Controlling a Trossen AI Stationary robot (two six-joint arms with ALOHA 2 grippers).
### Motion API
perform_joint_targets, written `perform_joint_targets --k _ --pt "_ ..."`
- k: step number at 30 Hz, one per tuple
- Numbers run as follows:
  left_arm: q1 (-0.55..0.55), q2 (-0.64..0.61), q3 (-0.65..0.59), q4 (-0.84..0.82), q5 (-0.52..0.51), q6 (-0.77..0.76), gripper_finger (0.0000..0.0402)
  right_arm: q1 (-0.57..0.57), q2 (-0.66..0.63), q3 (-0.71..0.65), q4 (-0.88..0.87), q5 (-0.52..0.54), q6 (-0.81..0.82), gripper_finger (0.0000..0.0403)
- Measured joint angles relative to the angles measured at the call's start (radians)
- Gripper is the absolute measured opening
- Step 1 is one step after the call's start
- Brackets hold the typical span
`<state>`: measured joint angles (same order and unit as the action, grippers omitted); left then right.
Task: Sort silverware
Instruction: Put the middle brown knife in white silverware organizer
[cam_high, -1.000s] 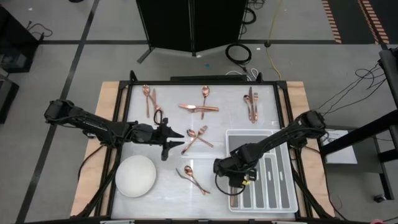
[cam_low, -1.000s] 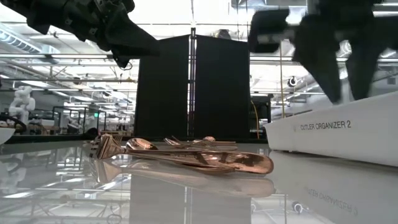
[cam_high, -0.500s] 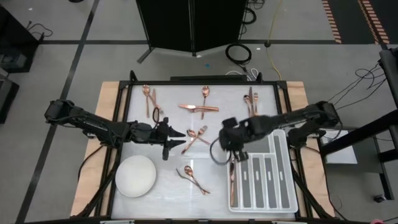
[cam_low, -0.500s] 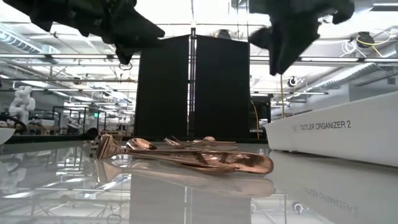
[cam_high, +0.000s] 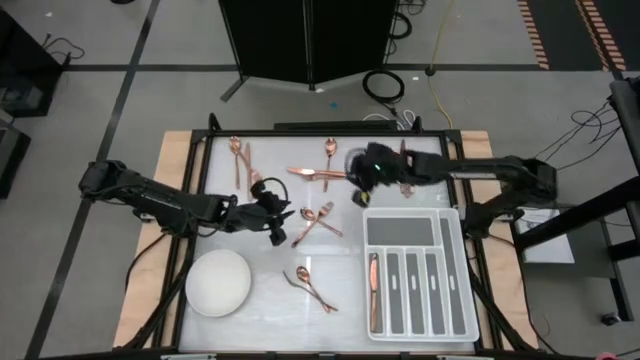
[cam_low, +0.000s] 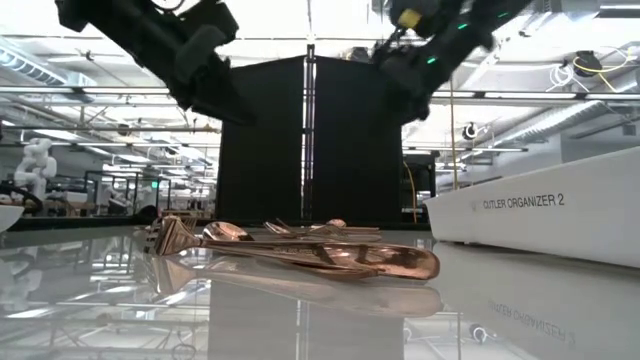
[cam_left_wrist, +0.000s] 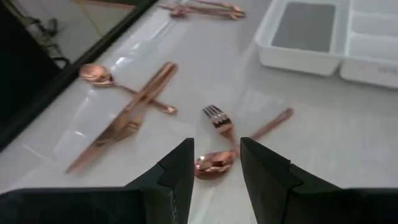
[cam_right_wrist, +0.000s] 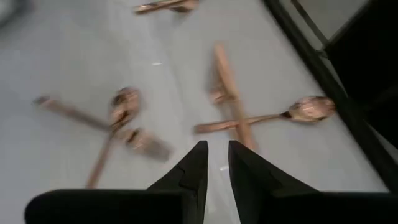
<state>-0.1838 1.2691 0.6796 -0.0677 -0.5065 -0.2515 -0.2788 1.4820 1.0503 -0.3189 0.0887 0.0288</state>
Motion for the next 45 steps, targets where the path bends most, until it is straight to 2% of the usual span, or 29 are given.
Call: perform_joint_targets --k 5,9,12,16,23,30,37,45 --pt "0.028 0.018 -0.001 0.059 0.016 0.082 0.013 -0.081 0.21 0.183 -0.053 -0.112 -0.075 0.0059" --pt "0.037 -0.014 -0.035 0.099 0.032 0.135 0.013 -0.109 0.373 0.334 -0.14 -0.121 -0.084 0.0087" --pt "0.039 -0.082 -0.08 0.107 0.032 0.135 0.013 -0.122 0.474 0.468 -0.218 -0.121 -0.069 0.0119" --pt "0.047 -0.184 -0.163 0.212 0.032 0.154 0.013 -0.127 0.603 0.646 -0.381 -0.12 -0.063 0.0153" --pt "0.07 -0.258 -0.218 0.251 0.052 0.179 0.013 -0.126 0.787 0.863 -0.519 -0.121 -0.075 0.0162" --pt "0.071 -0.256 -0.218 0.242 0.058 0.18 0.013 -0.139 0.877 0.951 -0.559 -0.107 -0.068 0.016" --pt "0.071 -0.256 -0.218 0.236 0.063 0.19 0.013 -0.146 0.875 0.955 -0.589 -0.122 -0.069 0.016" --pt "0.071 -0.256 -0.218 0.236 0.071 0.205 0.013 -0.129 0.875 0.955 -0.694 -0.116 -0.171 0.016"
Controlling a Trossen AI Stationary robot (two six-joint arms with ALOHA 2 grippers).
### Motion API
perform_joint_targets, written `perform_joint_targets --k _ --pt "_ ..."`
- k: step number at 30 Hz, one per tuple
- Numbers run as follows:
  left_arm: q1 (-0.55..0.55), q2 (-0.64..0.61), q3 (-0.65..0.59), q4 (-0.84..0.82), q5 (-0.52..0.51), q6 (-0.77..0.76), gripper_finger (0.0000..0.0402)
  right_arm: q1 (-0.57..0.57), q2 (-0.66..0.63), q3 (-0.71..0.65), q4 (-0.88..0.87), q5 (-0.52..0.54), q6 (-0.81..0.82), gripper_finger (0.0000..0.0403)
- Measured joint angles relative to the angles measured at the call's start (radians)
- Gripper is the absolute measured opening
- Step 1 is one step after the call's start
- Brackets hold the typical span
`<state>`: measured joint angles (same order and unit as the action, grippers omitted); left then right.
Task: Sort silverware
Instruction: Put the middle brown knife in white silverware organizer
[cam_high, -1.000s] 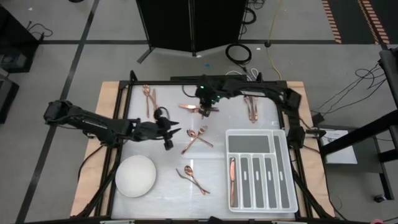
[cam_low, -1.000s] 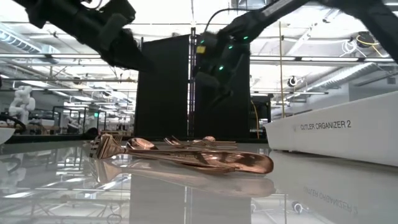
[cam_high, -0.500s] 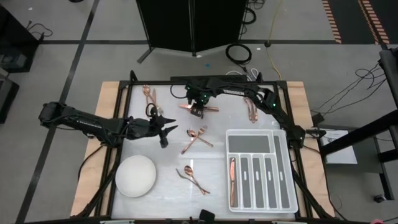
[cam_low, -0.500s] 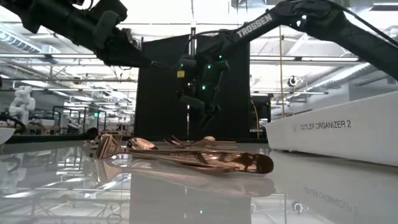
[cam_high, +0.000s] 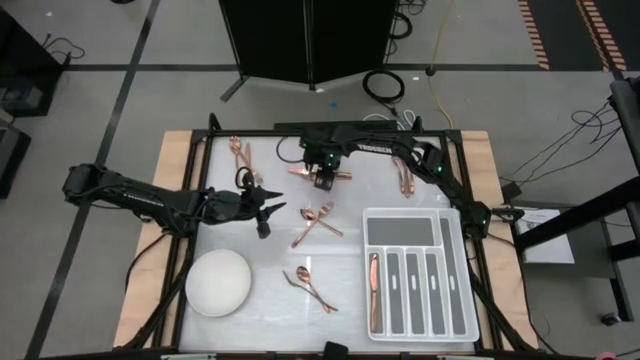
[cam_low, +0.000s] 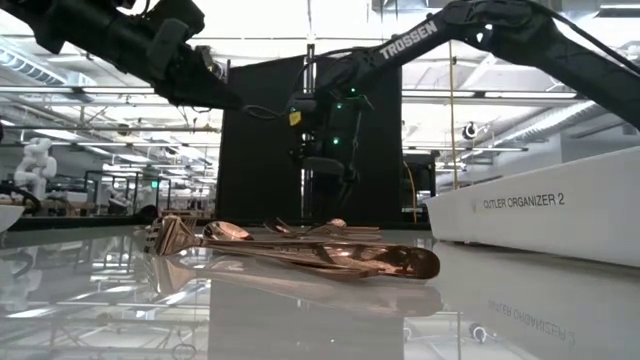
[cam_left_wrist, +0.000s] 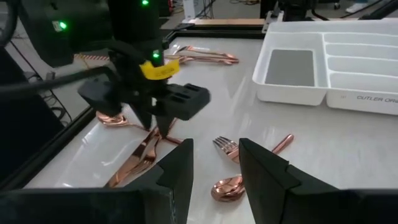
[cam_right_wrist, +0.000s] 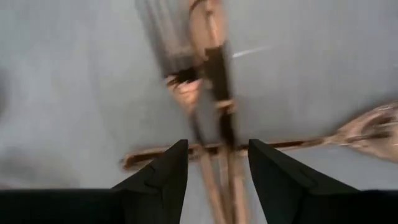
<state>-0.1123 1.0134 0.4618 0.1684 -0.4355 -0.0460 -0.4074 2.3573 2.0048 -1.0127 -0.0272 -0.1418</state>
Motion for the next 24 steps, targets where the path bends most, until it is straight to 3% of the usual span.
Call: perform_joint_targets --k 17,24 --pt "0.0 0.0 0.0 0.001 0.013 0.0 0.013 -0.058 0.0 -0.014 -0.097 0.002 0.01 0.016" --pt "0.0 0.0 0.0 0.0 0.013 0.0 0.013 -0.058 -0.011 -0.118 -0.058 -0.008 0.029 0.0159"
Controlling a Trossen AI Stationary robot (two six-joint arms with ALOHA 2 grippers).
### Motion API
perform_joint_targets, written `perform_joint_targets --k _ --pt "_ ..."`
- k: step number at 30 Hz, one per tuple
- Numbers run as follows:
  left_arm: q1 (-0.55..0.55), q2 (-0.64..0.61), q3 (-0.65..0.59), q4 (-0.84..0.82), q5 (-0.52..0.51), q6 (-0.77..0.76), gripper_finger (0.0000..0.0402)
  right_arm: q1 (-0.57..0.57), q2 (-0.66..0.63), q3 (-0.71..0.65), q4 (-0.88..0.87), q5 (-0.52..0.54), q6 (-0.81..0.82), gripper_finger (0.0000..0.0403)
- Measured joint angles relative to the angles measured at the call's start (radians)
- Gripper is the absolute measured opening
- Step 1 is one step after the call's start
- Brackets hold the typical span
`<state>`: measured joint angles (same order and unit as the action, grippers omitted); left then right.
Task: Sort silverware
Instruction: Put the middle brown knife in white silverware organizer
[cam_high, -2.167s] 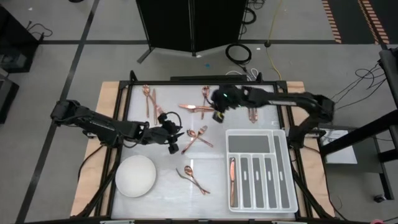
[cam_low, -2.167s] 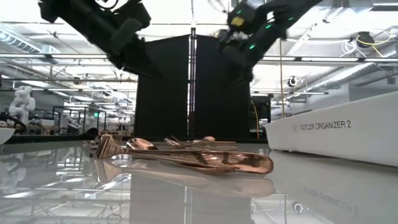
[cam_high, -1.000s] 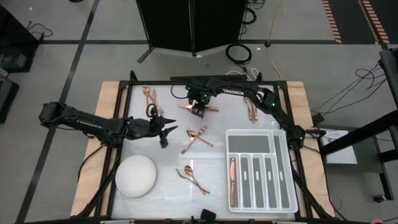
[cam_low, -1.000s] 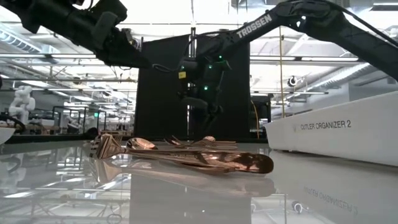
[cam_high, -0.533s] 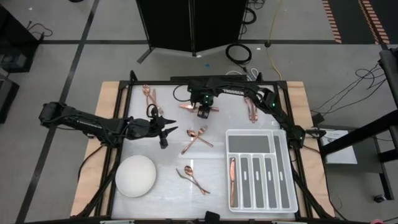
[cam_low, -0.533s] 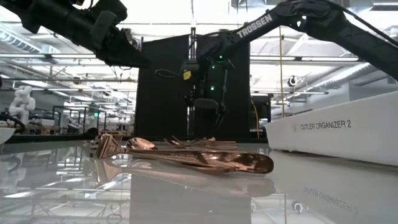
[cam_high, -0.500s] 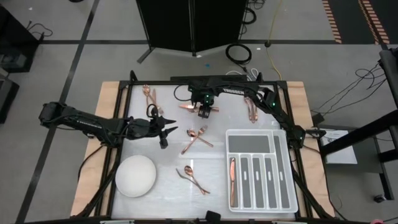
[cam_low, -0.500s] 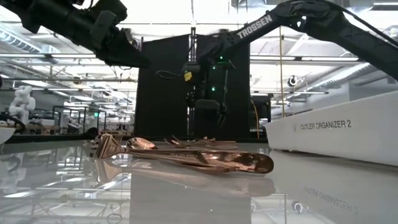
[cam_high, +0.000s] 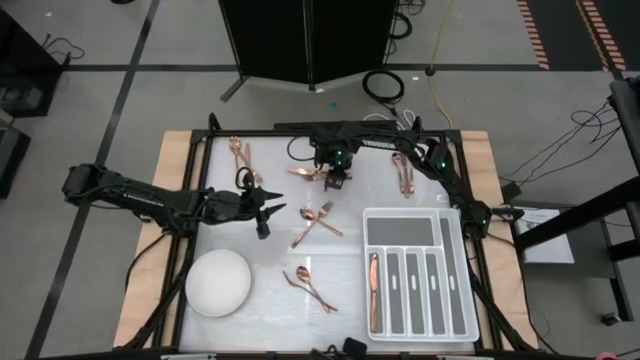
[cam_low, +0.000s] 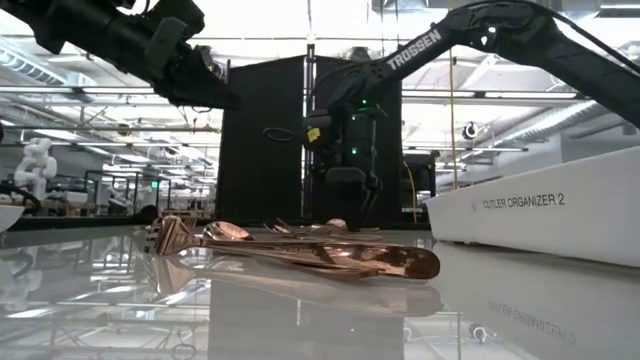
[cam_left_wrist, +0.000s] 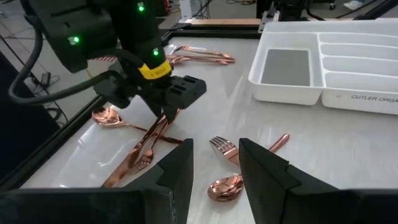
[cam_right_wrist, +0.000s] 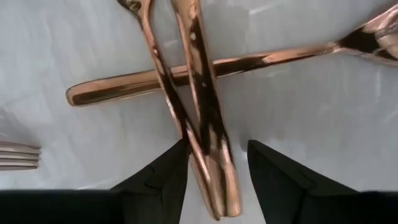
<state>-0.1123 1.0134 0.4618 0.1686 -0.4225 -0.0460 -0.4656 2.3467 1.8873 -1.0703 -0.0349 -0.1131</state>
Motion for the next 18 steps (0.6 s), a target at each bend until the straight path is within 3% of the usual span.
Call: perform_joint_targets --k 5,14,18 --pt "0.0 0.0 0.0 0.0 0.0 0.0 0.013 0.0 0.0 -0.031 0.027 -0.001 -0.001 0.0132" --pt "0.0 0.0 0.0 0.001 0.0 0.0 0.013 0.004 0.003 -0.032 0.024 -0.004 0.001 0.0036" --pt "0.0 0.0 0.0 0.001 0.0 0.0 0.013 0.011 -0.013 -0.033 0.016 0.01 0.013 0.0019"
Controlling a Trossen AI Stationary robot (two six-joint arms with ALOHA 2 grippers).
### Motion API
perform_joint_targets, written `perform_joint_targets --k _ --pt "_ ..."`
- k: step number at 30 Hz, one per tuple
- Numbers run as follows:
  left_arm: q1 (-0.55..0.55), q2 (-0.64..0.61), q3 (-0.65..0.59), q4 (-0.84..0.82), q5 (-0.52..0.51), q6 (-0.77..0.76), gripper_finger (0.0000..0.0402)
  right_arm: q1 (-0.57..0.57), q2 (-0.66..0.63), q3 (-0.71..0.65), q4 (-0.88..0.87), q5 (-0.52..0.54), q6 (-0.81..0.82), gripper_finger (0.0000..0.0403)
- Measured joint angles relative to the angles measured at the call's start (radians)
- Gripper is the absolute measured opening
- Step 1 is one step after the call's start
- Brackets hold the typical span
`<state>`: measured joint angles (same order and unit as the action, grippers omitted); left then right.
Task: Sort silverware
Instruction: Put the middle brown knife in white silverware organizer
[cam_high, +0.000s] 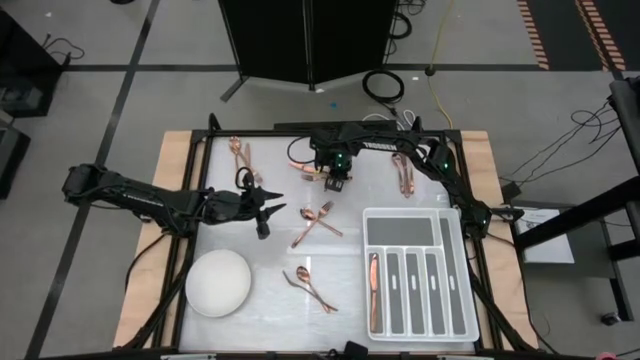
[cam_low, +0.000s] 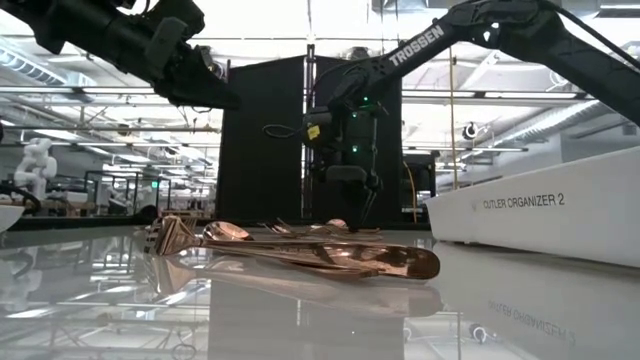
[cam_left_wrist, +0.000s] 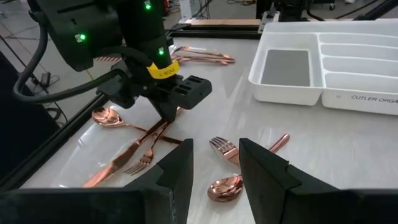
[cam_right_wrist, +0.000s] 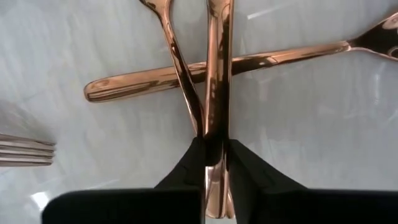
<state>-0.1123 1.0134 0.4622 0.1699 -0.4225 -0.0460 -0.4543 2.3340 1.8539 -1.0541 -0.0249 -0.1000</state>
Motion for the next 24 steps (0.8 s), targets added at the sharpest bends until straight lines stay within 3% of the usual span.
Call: perform_joint_targets --k 8,15,24 --pt "0.0 0.0 0.0 0.0 0.0 0.0 0.013 0.002 -0.083 -0.008 -0.011 -0.006 0.01 0.0015" --pt "0.0 0.0 0.0 -0.001 0.0 0.0 0.013 0.002 -0.168 -0.005 -0.008 -0.097 0.007 0.0003" --pt "0.0 0.0 0.0 0.0 0.0 0.0 0.013 0.011 -0.151 -0.058 0.044 -0.143 0.018 0.0001"
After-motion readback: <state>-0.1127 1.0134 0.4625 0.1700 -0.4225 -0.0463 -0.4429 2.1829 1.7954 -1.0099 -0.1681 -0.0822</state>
